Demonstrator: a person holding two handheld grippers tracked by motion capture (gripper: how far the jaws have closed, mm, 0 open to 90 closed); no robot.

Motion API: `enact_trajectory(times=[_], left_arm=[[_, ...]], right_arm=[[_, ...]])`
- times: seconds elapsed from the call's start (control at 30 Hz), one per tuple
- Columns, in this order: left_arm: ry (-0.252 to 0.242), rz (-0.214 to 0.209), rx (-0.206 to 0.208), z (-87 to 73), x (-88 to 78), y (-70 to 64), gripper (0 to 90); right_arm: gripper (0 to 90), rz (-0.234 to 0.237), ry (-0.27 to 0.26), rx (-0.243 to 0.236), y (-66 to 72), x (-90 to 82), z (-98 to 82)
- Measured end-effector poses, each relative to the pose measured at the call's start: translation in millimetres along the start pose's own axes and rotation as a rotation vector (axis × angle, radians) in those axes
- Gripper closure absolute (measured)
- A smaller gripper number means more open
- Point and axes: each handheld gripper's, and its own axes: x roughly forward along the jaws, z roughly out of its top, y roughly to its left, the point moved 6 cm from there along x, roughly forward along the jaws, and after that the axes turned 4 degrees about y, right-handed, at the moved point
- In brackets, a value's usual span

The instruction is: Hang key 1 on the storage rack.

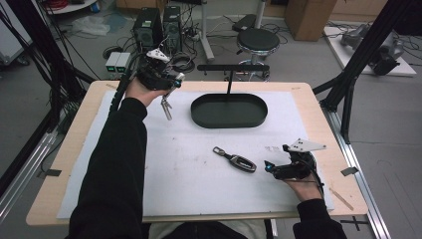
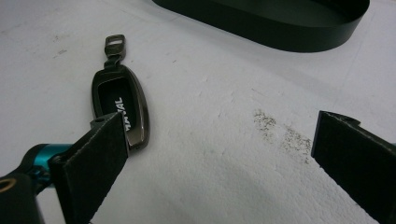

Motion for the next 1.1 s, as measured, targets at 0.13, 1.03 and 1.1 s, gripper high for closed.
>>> enact_trajectory(times=[0.13,1.03,1.1], left_arm=[[-0.027,-0.010,0.017,15.6,1.0,-3.7,74.3],[-0.111,0.043,0.054,79.4,41.3,-27.2,74.3],[-0.114,0.053,0.038,81.6,43.8,-24.7,74.3]], right_arm=[[3.3,-0.001,0.000,0.002,-0.3,-0.2,-0.2],[3.2,-0.003,-0.009,0.008,-2.2,-2.0,-0.7],[3.2,-0.006,-0.005,0.010,-2.5,-1.6,-1.5]])
